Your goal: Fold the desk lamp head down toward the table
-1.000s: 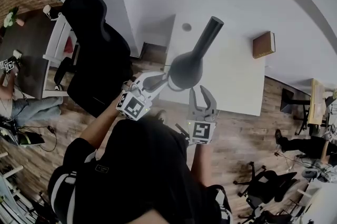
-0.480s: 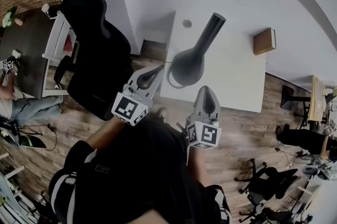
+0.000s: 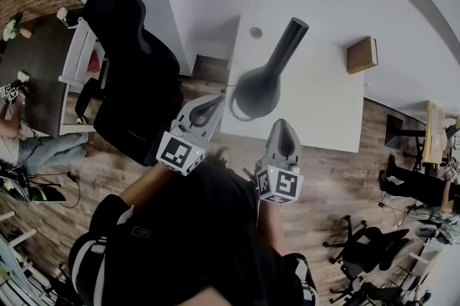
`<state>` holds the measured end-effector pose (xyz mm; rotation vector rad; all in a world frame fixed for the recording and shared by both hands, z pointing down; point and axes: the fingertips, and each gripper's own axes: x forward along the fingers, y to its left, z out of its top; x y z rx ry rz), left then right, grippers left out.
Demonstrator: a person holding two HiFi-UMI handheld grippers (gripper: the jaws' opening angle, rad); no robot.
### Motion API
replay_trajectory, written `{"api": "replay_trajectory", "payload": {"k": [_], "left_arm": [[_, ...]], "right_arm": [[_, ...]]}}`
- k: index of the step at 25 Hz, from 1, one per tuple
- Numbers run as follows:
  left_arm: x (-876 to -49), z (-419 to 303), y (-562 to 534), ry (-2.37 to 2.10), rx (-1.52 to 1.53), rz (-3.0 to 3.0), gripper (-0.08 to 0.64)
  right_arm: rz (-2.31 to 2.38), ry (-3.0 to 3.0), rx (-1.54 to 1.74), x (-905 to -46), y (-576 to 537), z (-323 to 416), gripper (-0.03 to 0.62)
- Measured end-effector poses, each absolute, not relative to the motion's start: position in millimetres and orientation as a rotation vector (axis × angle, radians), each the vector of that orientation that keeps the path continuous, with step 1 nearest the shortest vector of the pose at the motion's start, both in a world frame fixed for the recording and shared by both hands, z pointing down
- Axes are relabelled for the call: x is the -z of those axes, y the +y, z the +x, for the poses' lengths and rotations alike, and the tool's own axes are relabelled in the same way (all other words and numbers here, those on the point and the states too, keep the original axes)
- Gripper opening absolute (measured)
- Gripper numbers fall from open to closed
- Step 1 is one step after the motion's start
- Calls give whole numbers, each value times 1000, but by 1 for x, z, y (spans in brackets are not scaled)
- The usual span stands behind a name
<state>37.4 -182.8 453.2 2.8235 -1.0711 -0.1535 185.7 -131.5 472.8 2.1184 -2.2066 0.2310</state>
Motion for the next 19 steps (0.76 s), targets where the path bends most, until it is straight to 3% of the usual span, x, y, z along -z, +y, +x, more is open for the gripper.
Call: {"api": "replay_trajectory", "payload": {"k": [19], "left_arm": [[-451, 43, -178, -1045, 162, 2833, 25]], "right_arm": [[2093, -2216, -223, -475, -132, 183, 12]]}}
